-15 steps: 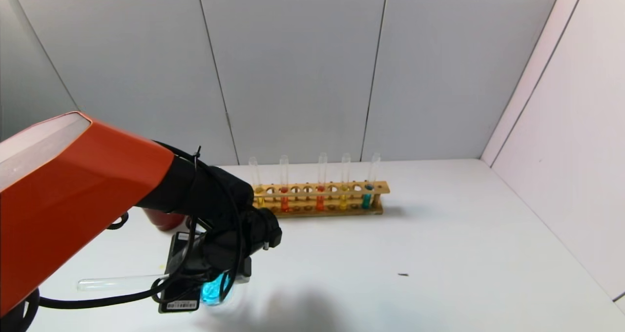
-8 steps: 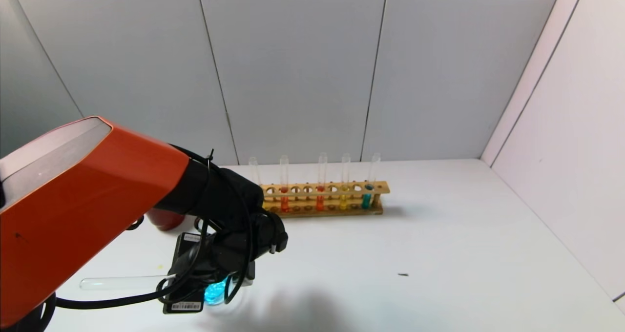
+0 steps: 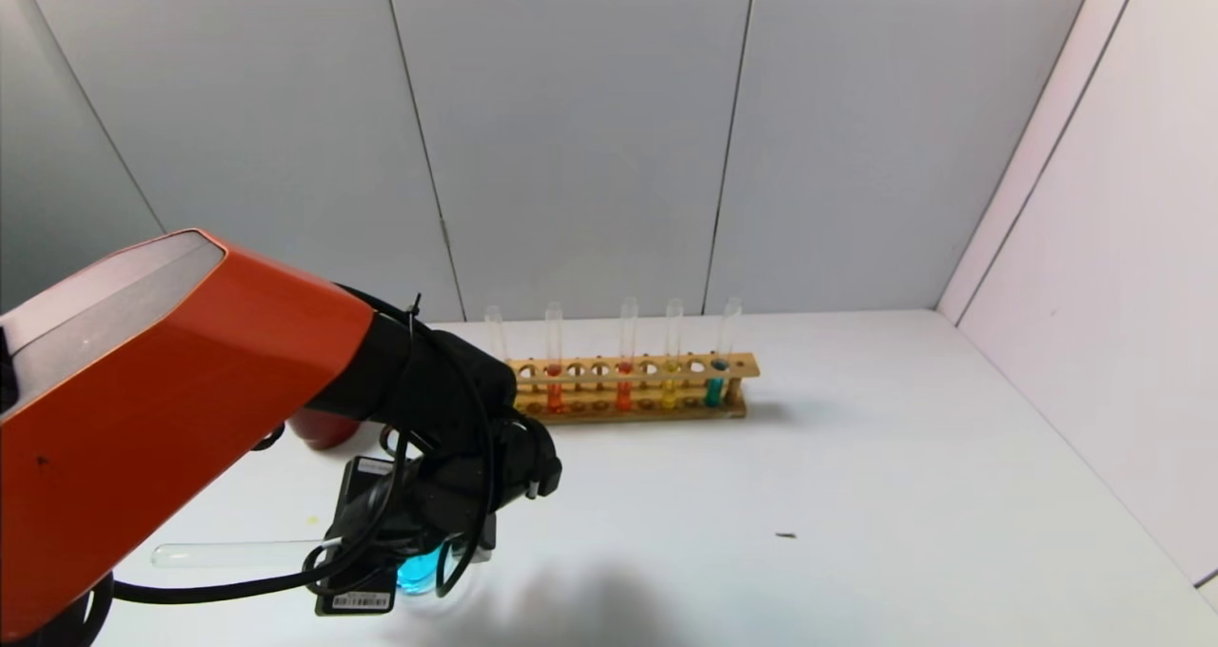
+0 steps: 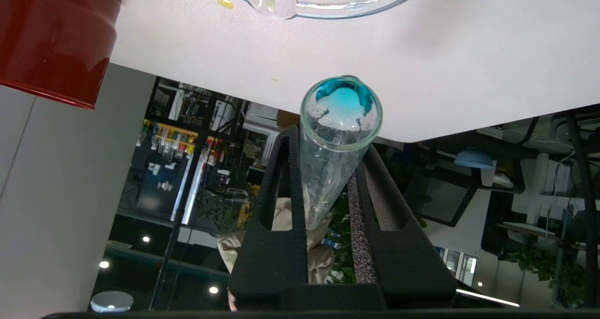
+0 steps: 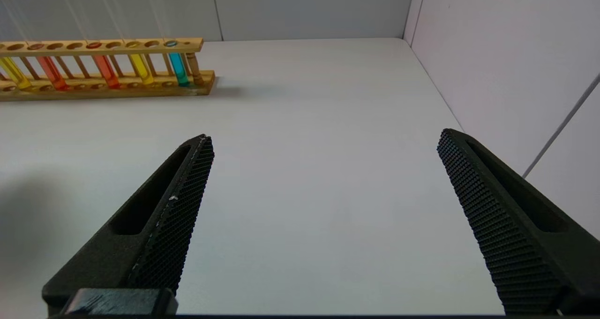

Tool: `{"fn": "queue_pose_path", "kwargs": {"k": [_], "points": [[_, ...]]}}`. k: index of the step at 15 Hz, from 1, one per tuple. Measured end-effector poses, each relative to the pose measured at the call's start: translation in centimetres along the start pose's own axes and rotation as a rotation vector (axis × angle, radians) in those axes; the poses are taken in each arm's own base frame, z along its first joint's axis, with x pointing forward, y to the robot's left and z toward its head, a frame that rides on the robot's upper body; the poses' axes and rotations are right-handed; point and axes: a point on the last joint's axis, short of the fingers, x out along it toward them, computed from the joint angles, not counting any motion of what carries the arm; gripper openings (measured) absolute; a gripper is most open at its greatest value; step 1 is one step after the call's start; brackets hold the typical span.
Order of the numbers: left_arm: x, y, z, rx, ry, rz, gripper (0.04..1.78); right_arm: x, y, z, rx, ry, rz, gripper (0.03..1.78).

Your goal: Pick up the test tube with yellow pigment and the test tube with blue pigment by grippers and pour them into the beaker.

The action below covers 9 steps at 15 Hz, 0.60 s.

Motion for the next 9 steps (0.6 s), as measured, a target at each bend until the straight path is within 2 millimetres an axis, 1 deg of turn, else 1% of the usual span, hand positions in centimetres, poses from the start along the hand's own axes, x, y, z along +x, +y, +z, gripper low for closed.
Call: {"fn": "queue_pose_path", "kwargs": {"k": [4,9], "points": [[0.00,-0.12,-0.04,0.002,0.002,0.000,0.31,0.00,0.00,0.00,0.000,0.000,-0.001,1.74],[-0.45,-0.21,-0.15,-0.007,-0.013,0.012,0.31,0.00,0.00,0.00,0.000,0.000,-0.001,1.74]]}}
